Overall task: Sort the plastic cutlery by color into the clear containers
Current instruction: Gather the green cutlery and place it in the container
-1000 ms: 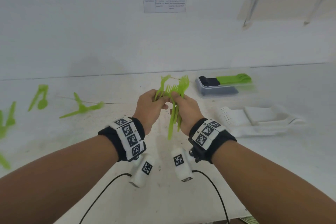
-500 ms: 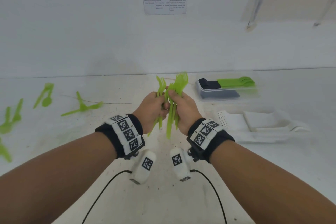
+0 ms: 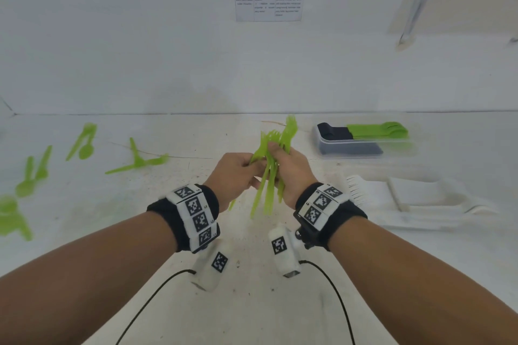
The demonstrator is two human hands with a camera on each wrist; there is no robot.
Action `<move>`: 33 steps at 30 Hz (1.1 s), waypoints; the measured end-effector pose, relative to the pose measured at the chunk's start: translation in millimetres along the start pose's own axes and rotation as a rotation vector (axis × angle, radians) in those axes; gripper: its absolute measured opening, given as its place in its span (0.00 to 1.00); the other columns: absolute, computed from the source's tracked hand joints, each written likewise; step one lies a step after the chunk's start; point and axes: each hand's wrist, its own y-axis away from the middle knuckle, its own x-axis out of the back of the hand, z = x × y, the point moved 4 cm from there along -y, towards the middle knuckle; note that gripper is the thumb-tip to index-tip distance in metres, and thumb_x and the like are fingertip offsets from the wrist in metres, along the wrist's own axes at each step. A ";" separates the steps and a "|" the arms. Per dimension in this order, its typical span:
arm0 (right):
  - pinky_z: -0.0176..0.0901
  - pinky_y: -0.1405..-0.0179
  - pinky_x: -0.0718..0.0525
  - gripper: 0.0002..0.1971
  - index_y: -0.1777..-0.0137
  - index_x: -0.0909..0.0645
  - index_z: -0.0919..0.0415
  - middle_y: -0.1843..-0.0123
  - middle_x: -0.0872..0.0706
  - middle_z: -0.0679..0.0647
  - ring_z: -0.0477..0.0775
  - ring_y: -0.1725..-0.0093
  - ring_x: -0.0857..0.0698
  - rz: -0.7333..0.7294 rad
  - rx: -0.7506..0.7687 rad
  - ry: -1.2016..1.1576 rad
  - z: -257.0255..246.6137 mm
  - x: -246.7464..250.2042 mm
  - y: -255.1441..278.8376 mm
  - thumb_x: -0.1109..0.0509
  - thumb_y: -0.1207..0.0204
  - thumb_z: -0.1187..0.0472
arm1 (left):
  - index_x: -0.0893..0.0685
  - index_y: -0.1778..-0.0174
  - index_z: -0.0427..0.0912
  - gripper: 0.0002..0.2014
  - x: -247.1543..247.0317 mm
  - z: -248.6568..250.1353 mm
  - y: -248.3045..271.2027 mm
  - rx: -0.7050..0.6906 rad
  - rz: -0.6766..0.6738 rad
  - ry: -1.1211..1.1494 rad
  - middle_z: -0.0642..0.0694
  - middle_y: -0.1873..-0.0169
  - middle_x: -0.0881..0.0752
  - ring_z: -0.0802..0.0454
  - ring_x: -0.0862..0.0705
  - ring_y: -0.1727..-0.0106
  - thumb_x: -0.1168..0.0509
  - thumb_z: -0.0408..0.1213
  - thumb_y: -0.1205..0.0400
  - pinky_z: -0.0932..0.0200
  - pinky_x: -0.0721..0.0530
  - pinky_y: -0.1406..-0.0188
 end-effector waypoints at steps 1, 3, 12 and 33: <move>0.63 0.51 0.08 0.08 0.47 0.16 0.60 0.55 0.11 0.60 0.61 0.57 0.12 0.007 -0.009 -0.011 -0.9 0.0 -0.6 0.31 0.13 0.55 | 0.09 0.48 0.32 0.13 1.6 -1.5 0.9 -0.011 -0.021 -0.023 0.40 0.56 0.06 0.54 0.14 0.65 0.33 0.39 0.11 0.61 0.18 0.58; 0.49 0.61 0.13 0.07 0.46 0.16 0.57 0.55 0.11 0.56 0.56 0.59 0.13 0.050 0.005 -0.015 -4.3 5.8 -5.0 0.33 0.12 0.55 | 0.09 0.43 0.38 0.14 8.1 -6.6 1.1 -0.022 -0.036 -0.074 0.39 0.49 0.07 0.53 0.12 0.56 0.34 0.44 0.11 0.58 0.15 0.50; 0.43 0.59 0.18 0.08 0.46 0.13 0.54 0.58 0.14 0.50 0.48 0.60 0.16 0.046 -0.001 0.012 -0.4 1.6 -3.2 0.32 0.12 0.52 | 0.24 0.23 0.52 0.25 34.9 -7.0 -1.5 0.105 0.057 -0.157 0.55 0.42 0.25 0.53 0.28 0.35 0.54 0.59 0.08 0.50 0.24 0.34; 0.62 0.43 0.10 0.12 0.38 0.11 0.48 0.39 0.08 0.58 0.63 0.38 0.09 -0.080 -0.037 -0.101 17.2 -31.4 7.5 0.29 0.15 0.48 | 0.13 0.32 0.40 0.14 21.6 -0.5 14.1 -0.043 -0.167 0.228 0.35 0.41 0.09 0.43 0.10 0.44 0.33 0.30 0.12 0.48 0.11 0.39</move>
